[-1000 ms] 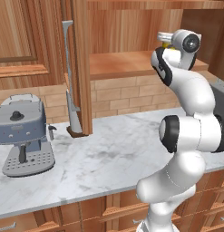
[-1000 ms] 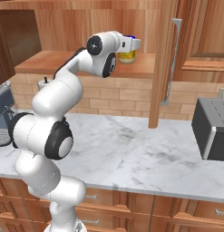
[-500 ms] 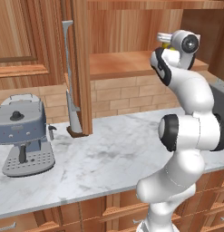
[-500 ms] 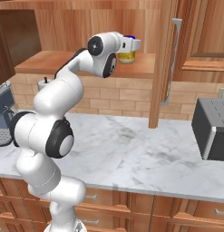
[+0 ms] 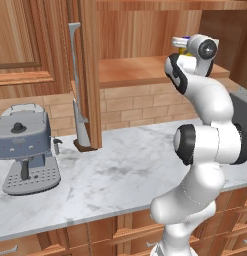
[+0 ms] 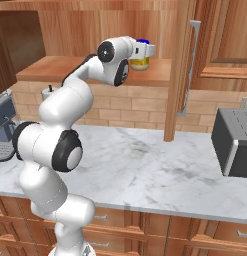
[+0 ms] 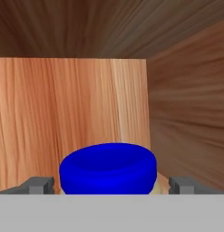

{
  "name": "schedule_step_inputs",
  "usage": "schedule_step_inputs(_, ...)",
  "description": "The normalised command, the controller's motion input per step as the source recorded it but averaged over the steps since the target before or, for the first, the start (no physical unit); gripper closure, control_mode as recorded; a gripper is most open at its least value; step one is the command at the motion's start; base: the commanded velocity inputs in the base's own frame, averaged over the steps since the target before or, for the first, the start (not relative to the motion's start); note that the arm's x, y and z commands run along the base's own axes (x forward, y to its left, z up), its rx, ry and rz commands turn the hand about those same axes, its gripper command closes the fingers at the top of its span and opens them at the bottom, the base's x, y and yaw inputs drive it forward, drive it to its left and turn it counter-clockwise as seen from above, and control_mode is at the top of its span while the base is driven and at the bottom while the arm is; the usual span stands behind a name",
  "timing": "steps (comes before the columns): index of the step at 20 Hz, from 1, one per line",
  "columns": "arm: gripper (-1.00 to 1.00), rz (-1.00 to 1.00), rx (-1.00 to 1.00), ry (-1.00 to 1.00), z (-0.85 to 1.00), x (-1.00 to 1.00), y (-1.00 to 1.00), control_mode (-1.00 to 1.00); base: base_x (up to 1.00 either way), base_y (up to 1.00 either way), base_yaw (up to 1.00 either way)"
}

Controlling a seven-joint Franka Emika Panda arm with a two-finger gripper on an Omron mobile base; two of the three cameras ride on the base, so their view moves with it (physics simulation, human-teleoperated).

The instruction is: Collect the paprika, mayonnaise, and shaker from the cabinet and place them next to the stove.

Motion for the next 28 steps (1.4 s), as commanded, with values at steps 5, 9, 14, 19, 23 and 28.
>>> schedule_step_inputs(5,-1.00,0.00,0.00,0.00,0.00,0.10,0.00,-1.00,0.00,0.00,0.00)
schedule_step_inputs(9,-1.00,0.00,0.00,0.00,0.00,0.05,-0.02,-1.00,0.00,0.00,0.00)
schedule_step_inputs(14,-1.00,0.00,0.00,0.00,0.00,0.08,-0.01,-1.00,0.00,0.00,0.00)
schedule_step_inputs(19,-1.00,0.00,0.00,0.00,0.00,0.09,-0.01,-1.00,0.00,0.00,0.00)
schedule_step_inputs(23,-1.00,0.00,0.00,0.00,0.00,0.08,-0.04,-1.00,0.00,0.00,0.00)
schedule_step_inputs(28,1.00,0.00,0.00,0.00,-0.01,0.02,0.00,-1.00,0.00,0.00,0.00)
